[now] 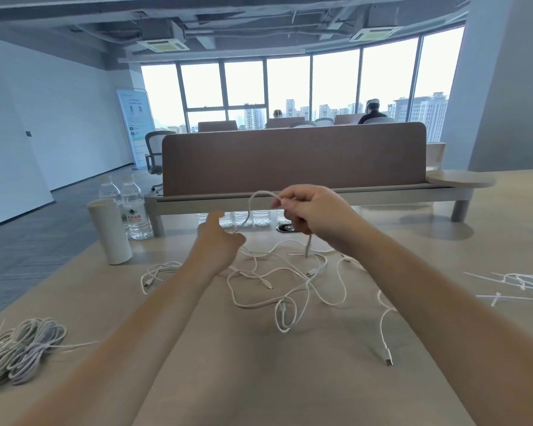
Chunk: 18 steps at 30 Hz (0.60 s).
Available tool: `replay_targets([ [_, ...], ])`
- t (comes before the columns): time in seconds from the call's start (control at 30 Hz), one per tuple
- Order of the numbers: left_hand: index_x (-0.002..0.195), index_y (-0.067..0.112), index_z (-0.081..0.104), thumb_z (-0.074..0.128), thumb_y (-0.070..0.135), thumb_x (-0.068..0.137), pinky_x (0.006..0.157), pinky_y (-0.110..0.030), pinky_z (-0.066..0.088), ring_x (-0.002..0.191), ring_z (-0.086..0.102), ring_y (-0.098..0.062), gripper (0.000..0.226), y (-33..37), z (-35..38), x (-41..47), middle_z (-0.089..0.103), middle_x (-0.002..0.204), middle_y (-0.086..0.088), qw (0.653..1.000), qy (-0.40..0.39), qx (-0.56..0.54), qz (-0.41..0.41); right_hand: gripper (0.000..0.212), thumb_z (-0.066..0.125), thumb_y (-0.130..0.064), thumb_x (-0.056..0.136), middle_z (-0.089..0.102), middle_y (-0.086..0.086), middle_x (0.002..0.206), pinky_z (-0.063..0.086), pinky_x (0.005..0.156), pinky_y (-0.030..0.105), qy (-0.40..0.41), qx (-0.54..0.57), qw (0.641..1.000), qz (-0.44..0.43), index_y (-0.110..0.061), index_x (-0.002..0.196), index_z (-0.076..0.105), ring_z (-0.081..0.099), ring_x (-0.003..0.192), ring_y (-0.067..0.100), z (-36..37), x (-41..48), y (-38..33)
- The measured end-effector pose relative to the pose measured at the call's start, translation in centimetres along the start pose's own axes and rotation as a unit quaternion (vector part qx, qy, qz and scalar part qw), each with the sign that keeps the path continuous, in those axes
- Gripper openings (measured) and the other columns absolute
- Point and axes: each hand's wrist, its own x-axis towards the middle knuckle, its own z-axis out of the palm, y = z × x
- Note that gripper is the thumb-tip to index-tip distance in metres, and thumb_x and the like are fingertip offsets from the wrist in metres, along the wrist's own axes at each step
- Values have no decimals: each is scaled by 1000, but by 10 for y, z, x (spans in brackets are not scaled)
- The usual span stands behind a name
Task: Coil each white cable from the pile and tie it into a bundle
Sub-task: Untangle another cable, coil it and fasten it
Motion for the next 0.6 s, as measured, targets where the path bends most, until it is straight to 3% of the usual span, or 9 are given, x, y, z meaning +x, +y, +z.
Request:
replay_targets([
  [0.07, 123, 32, 55, 71, 20, 81, 96, -52, 54, 101, 69, -35, 46, 1, -10, 7, 63, 118, -9, 999, -37, 12, 6, 27, 51, -14, 103, 46, 6, 68, 32, 54, 26, -22, 42, 999, -14, -18, 92, 75, 37, 59, 16, -5, 2, -8],
  [0.17, 99, 19, 68, 64, 12, 96, 99, -47, 54, 101, 69, -29, 8, 3, -18, 9, 68, 114, -11, 994, -108, 8, -6, 26, 49, -15, 104, 48, 8, 71, 32, 50, 23, -36, 36, 998, -28, -17, 94, 74, 38, 57, 15, -8, 4, -15],
  [0.3, 78, 10, 63, 59, 1, 94, 89, -42, 57, 82, 71, -27, 18, -5, -24, 8, 71, 109, -24, 992, -112, 58, 12, 26, 47, -12, 103, 53, 2, 63, 36, 52, 24, 5, -18, 1000, -6, -13, 87, 68, 43, 55, 14, -9, 5, -8],
  [0.47, 93, 14, 75, 66, 18, 96, 88, -44, 57, 68, 62, -20, 11, 6, -34, 6, 75, 88, -11, 996, -46, 29, 64, 25, 41, -10, 101, 70, 8, 72, 47, 55, 29, 13, -151, 985, 89, -10, 92, 64, 57, 57, 19, -15, 5, 10],
  [0.6, 92, 10, 75, 61, 10, 97, 81, -40, 58, 68, 61, -21, 15, 18, -41, 11, 74, 97, -17, 998, -37, -25, 46, 26, 41, -11, 102, 74, 10, 76, 48, 56, 28, 0, -139, 984, 109, -8, 96, 66, 62, 60, 20, -18, 1, 16],
])
